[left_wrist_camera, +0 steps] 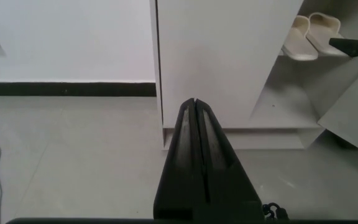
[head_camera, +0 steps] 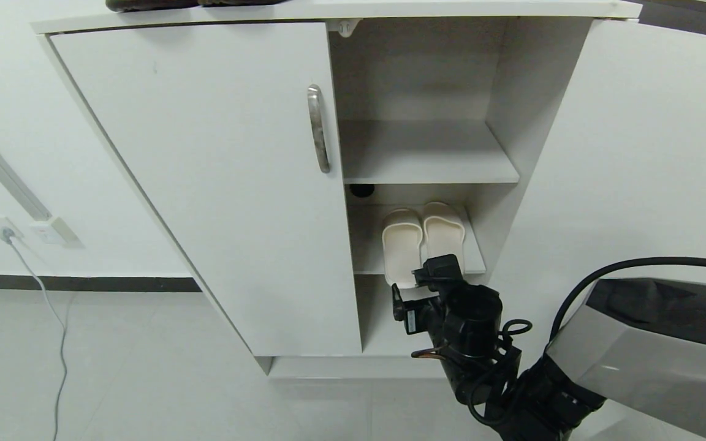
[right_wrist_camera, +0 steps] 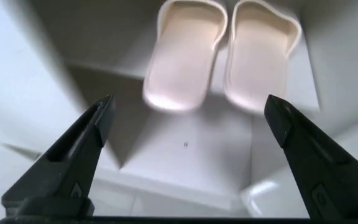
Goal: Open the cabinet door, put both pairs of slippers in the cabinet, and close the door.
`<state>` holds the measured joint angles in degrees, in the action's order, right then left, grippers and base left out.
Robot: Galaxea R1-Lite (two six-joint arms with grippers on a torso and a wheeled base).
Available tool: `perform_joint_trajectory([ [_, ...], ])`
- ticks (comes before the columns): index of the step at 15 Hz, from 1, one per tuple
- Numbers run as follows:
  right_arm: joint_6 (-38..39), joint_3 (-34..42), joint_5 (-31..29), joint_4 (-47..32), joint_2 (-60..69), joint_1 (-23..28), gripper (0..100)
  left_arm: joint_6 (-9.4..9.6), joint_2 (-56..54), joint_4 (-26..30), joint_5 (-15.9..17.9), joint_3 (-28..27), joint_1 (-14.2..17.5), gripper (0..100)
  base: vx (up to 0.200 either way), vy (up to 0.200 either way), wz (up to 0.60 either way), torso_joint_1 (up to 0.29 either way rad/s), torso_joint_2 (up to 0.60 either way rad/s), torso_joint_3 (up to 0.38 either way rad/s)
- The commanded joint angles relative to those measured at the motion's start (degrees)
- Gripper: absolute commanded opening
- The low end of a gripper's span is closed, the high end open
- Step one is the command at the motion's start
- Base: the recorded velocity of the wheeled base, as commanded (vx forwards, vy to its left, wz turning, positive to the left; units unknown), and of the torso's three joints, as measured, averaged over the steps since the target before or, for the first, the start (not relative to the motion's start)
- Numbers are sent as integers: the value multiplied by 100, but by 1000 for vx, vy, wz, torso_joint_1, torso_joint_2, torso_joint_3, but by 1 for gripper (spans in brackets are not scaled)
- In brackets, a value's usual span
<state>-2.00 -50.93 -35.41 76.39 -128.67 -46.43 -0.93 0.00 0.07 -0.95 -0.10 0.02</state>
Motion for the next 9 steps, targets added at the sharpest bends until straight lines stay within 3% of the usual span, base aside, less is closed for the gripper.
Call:
perform_joint_trajectory([
  [1,-2,4,-1,-1,0,-6,100,-4,9,-7,-2,1,6,0,0,0,0,0,0,0],
  [9,-2,48,8,-1,62,-15,100,-4,9,1,-2,1,6,0,0,0,0,0,0,0],
])
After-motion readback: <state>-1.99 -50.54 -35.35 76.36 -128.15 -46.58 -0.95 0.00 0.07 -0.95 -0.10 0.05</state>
